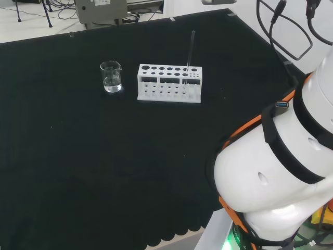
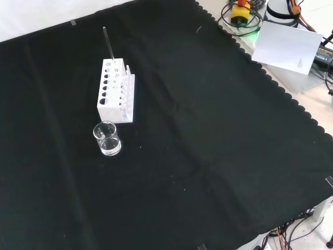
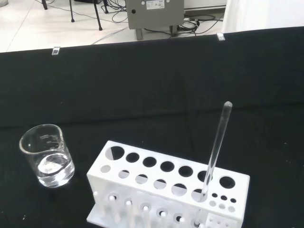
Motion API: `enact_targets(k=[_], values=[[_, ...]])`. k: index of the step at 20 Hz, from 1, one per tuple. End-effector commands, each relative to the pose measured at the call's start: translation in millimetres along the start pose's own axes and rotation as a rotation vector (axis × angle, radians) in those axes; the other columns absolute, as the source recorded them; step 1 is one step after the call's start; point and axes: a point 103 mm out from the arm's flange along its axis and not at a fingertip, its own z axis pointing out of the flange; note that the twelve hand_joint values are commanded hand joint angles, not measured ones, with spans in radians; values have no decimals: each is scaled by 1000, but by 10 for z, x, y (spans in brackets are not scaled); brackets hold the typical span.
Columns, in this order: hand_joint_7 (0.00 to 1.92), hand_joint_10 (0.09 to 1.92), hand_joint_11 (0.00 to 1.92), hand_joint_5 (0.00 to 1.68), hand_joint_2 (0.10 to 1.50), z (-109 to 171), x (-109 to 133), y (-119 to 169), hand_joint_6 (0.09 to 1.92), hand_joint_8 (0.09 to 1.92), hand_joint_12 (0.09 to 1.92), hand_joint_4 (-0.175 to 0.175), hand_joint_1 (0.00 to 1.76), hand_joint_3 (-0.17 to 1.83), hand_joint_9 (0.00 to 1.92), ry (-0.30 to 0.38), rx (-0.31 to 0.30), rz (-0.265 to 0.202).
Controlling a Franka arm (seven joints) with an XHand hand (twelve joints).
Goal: Take the glass rod from the white test tube rack.
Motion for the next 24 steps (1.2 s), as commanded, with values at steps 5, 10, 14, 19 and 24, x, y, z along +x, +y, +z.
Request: enact_targets(k=[5, 10, 14, 19, 24], values=[[474, 1034, 502, 394, 1016, 314, -352, 369, 277, 1025, 1367, -173, 531, 412, 804, -5, 36, 5], [506, 1083, 587, 287, 1023, 481, -421, 498, 735, 1047, 1349, -175, 531, 413, 866, 0, 46, 0], [525, 1111, 650, 264, 1024, 671, -480, 592, 811, 1062, 1349, -175, 531, 418, 893, -3, 72, -3], [543, 1145, 743, 250, 1026, 841, -551, 657, 823, 1083, 1344, -175, 531, 423, 927, -5, 98, 1], [558, 1173, 781, 250, 1026, 968, -574, 702, 828, 1099, 1343, -175, 532, 427, 952, -12, 113, 0]])
